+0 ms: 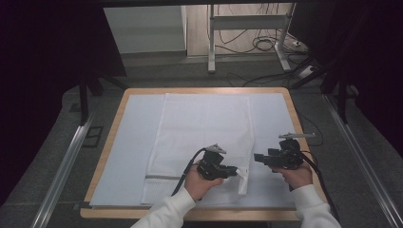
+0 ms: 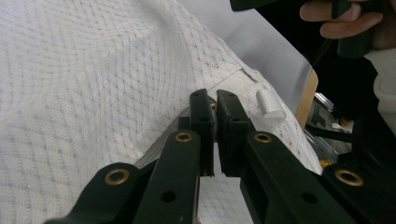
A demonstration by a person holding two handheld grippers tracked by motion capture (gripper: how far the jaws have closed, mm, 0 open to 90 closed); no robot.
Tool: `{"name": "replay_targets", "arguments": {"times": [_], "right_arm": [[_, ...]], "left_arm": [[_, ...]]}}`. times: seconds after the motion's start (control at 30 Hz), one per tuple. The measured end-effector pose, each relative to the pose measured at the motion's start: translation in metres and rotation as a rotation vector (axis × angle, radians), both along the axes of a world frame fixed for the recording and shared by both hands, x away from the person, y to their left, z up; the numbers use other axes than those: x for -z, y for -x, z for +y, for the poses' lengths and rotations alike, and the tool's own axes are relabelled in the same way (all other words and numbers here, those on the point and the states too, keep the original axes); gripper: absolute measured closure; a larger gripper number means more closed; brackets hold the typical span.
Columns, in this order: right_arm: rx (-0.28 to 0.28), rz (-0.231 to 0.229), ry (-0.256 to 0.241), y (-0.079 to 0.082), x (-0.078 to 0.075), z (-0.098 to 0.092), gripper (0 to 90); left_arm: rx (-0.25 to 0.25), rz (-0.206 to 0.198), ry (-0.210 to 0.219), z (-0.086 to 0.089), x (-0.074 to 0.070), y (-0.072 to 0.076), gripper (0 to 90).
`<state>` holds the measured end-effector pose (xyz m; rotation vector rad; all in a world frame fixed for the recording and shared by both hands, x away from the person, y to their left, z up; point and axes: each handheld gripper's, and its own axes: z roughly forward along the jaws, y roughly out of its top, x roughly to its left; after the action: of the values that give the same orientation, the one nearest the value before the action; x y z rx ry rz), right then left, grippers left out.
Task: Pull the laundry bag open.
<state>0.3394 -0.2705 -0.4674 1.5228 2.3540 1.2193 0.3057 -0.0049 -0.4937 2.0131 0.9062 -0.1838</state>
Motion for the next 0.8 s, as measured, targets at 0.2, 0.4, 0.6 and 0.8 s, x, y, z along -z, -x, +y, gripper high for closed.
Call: {"name": "replay_targets", "arguments": {"times": [0.2, 0.4, 0.6, 0.8], "right_arm": [[-0.014, 0.043, -0.045, -0.001, 0.004, 0.006, 23.6], [-0.015, 0.064, -0.067, -0.001, 0.006, 0.010, 24.7], [-0.015, 0.081, -0.062, -0.001, 0.010, 0.014, 25.4], [-0.009, 0.083, -0.042, -0.002, 0.015, 0.018, 27.0]], "left_arm": [[0.006, -0.001, -0.006, -0.003, 0.001, 0.001, 86.7], [0.002, 0.000, -0.004, -0.003, 0.001, 0.000, 86.6], [0.001, -0.001, -0.009, -0.004, 0.001, 0.001, 86.7], [0.006, -0.003, -0.011, -0.008, 0.003, 0.001, 86.6]]}}
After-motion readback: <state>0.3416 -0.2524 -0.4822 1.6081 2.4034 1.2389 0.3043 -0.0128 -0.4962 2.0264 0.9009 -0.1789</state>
